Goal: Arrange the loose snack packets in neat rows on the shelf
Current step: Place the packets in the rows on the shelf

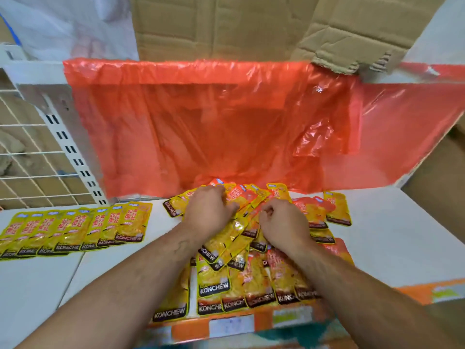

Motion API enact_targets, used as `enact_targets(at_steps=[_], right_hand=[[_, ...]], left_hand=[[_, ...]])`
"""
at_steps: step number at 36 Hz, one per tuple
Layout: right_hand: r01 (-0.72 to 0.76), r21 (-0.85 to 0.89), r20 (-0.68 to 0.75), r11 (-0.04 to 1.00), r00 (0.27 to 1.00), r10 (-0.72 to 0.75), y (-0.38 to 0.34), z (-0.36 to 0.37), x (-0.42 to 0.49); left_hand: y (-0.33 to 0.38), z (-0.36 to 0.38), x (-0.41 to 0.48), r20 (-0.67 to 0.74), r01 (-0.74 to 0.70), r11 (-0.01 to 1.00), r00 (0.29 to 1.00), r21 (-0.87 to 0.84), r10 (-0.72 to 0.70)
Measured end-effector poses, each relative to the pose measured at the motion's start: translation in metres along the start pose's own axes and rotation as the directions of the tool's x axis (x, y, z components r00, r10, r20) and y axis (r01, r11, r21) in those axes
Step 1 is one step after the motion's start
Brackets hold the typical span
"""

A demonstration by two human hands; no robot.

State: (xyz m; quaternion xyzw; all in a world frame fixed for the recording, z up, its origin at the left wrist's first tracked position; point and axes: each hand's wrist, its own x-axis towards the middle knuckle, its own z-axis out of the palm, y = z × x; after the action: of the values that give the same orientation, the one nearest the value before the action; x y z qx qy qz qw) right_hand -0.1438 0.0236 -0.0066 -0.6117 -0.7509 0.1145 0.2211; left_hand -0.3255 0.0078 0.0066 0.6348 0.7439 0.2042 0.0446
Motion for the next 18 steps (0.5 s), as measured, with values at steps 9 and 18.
enact_targets(at_steps=[9,18], right_hand=[[0.045,0.061,0.092,0.997,0.995,-0.05,0.021,0.0,0.025],[0.044,-0.144,0.087,0.989,0.996,-0.032,0.05,-0.014,0.03]], left_hand=[[0.008,0.007,0.011,-0.008,0.306,0.952,0.952,0.013,-0.306],[0.032,0.008,0.019,-0.014,0.359,0.917,0.93,-0.175,-0.367]])
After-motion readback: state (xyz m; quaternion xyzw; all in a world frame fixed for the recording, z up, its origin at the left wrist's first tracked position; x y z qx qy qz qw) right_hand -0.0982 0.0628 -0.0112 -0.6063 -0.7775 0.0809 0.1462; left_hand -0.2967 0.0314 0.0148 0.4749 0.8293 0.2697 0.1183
